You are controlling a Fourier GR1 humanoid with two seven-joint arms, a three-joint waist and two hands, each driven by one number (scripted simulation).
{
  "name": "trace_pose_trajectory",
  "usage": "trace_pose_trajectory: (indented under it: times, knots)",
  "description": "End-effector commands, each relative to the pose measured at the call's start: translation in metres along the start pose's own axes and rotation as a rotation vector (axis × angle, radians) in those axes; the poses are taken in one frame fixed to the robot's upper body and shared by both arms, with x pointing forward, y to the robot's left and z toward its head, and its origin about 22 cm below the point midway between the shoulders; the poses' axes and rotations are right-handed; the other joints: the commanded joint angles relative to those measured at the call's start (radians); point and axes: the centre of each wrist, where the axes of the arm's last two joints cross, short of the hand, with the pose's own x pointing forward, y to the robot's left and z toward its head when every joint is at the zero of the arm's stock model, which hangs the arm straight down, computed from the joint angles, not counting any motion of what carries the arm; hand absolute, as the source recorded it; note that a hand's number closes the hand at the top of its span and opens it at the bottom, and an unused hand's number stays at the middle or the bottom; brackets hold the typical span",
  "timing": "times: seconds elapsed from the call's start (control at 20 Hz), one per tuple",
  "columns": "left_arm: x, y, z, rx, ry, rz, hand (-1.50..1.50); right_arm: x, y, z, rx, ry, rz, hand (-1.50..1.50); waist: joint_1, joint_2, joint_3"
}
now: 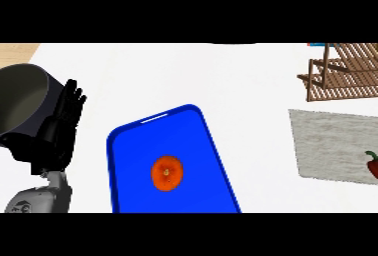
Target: Pick the lemon from the placemat and place it in the tiered shelf
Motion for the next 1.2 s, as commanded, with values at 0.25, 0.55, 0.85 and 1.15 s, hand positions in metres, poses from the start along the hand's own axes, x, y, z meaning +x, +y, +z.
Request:
trace_pose_trajectory:
  times: [0.25,0.55,0.85,1.15]
  knots:
    - [0.009,-0.008,-0.008,0.006,-0.010,0.010,0.00,0.009,-0.088,0.022,-0.187,0.121,-0.077,-1.50,-0.011,0.004,0.002]
    - [0.001,0.005,0.013,0.006,-0.005,-0.003,0.00,0.000,-0.151,0.059,-0.197,0.163,-0.052,-1.50,-0.012,-0.004,0.003]
    - [-0.006,0.005,0.020,0.010,0.036,0.017,0.00,-0.011,-0.186,0.090,-0.154,0.137,-0.080,-1.50,-0.021,-0.005,0.006]
    - [-0.002,0.002,0.010,0.001,0.009,0.020,0.00,-0.023,-0.180,0.093,-0.132,0.116,-0.094,-1.50,-0.008,0.005,0.008]
